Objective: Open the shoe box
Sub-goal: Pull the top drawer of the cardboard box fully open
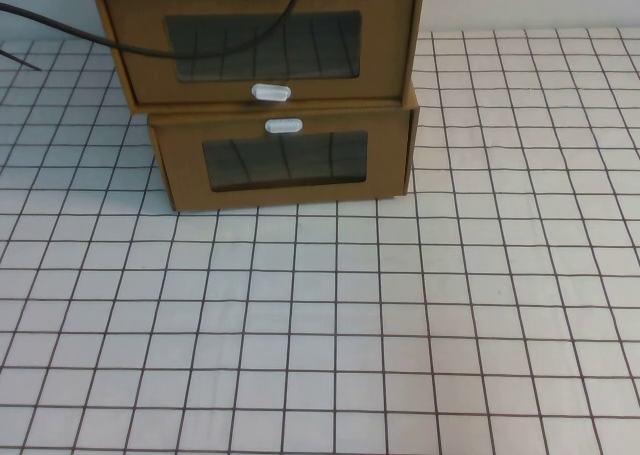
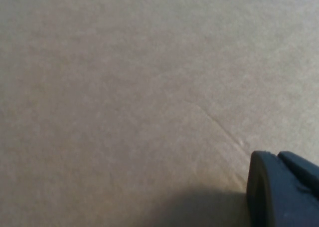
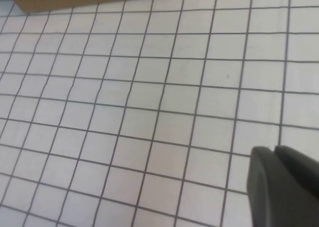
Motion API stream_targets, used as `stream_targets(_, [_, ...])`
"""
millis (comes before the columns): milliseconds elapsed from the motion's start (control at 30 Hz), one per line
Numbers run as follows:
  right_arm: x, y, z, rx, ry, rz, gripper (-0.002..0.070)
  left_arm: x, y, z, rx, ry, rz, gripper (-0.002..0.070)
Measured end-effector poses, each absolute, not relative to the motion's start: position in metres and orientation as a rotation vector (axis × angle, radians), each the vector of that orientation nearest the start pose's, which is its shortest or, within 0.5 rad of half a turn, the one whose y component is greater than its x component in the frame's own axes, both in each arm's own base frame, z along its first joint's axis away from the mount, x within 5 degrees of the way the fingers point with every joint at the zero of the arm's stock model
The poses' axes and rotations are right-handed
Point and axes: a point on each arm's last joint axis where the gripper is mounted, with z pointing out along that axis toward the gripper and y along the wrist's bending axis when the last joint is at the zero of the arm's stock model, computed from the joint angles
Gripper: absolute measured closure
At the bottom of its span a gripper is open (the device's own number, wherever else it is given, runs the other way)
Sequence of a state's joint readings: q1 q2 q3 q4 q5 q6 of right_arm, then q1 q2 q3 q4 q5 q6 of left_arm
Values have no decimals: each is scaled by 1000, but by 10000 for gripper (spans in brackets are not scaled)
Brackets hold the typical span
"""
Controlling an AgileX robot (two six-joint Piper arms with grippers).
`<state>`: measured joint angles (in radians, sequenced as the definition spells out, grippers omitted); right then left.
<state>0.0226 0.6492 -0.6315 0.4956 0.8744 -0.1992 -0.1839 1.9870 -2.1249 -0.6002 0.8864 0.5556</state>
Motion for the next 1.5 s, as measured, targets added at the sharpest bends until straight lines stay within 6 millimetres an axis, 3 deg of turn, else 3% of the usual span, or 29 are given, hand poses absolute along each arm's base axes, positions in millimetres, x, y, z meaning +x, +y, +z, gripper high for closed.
stream_targets(200, [167, 48, 314, -199, 2393, 579, 689, 443, -123, 399, 598, 2031, -512, 677])
stream_targets(333, [200, 73, 318, -338, 2421, 608, 689, 443, -123, 399, 583, 2036, -520, 677])
stream_targets(467, [226, 115, 320, -513, 2447, 596, 689, 443, -123, 399, 578, 2038, -523, 677])
stream_targets(700, [248, 211, 316, -876, 2423, 452, 689, 443, -123, 399, 577, 2039, -524, 677])
stream_targets(867, [251, 270, 309, -1157, 2257, 164, 689, 443, -123, 399, 578, 2040, -525, 677])
stream_targets(967, [253, 293, 306, -1280, 2122, -8, 689, 443, -123, 399, 580, 2042, -526, 677])
stream_targets(1100, [265, 309, 303, -1345, 1962, -141, 650, 442, -123, 399, 583, 2045, -527, 677])
stream_targets(1367, [285, 319, 310, -1251, 1762, -228, 403, 442, -123, 398, 588, 2050, -533, 677])
stream_targets(1500, [296, 323, 305, -1264, 1678, -242, 386, 441, -123, 398, 589, 2052, -533, 677])
